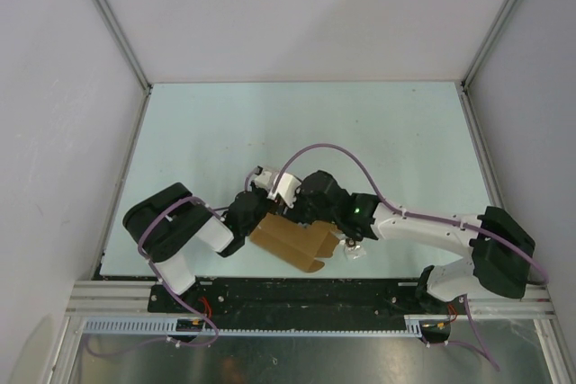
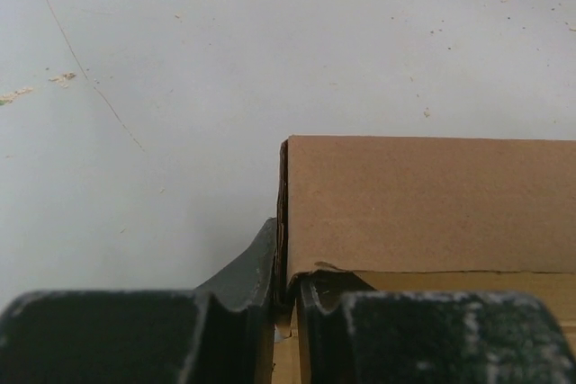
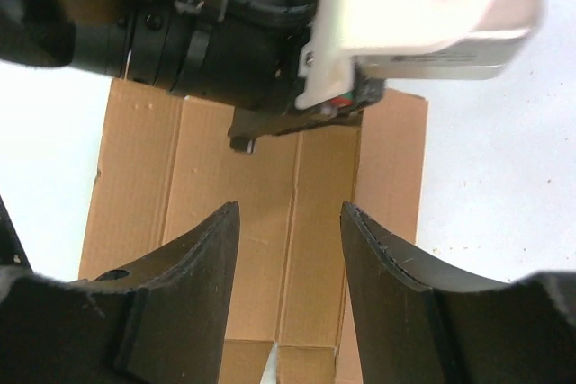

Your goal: Fold the paper box

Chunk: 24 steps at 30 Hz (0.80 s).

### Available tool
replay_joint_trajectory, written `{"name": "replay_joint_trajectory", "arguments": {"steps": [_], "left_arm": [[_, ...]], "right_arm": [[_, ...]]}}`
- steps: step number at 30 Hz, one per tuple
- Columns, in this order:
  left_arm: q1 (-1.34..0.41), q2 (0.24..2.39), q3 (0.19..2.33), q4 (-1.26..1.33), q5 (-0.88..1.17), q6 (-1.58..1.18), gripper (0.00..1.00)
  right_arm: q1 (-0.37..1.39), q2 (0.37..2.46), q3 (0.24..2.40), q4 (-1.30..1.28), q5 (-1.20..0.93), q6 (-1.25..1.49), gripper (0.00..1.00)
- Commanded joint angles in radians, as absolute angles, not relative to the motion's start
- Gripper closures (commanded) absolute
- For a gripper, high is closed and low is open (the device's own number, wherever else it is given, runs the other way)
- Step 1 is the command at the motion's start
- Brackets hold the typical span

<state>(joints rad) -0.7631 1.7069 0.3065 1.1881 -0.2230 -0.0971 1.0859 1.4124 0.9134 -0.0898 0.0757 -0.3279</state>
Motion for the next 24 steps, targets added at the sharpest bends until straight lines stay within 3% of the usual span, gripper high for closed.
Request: {"name": "replay_joint_trajectory", "arguments": {"steps": [1, 2, 3, 5, 6, 7, 10, 24], "left_arm": [[-0.770, 1.680, 0.310, 1.236, -0.207, -0.086, 0.83], [-0.770, 1.678, 0.308, 1.236, -0.204, -0.087, 0.81], [-0.770, 1.678, 0.307, 1.236, -0.206, -0.087, 0.72], [-0.770, 1.675, 0.302, 1.236, -0.207, -0.087, 0.69], [-0.770, 1.674, 0.298, 1.236, -0.209, -0.087, 0.67], [-0.772, 1.672, 0.298, 1.236, -0.212, -0.087, 0.66], [-0.770, 1.669, 0.295, 1.236, -0.215, -0.086, 0.65], [-0.772, 1.660, 0.282, 1.236, -0.215, -0.091, 0.67]], "right_arm": [[1.048, 1.373, 0.913, -0.009, 0.034, -0.255, 0.49], [1.039, 1.379, 0.913, 0.001, 0.043, -0.247, 0.50], [1.034, 1.382, 0.913, 0.029, 0.049, -0.238, 0.51], [1.017, 1.394, 0.913, 0.060, 0.064, -0.204, 0.61], [1.011, 1.399, 0.913, 0.070, 0.069, -0.193, 0.67], [1.003, 1.404, 0.913, 0.087, 0.074, -0.166, 0.80], [0.970, 1.414, 0.913, 0.121, 0.077, -0.126, 0.97], [0.894, 1.552, 0.913, 0.262, 0.009, -0.008, 1.00]]}}
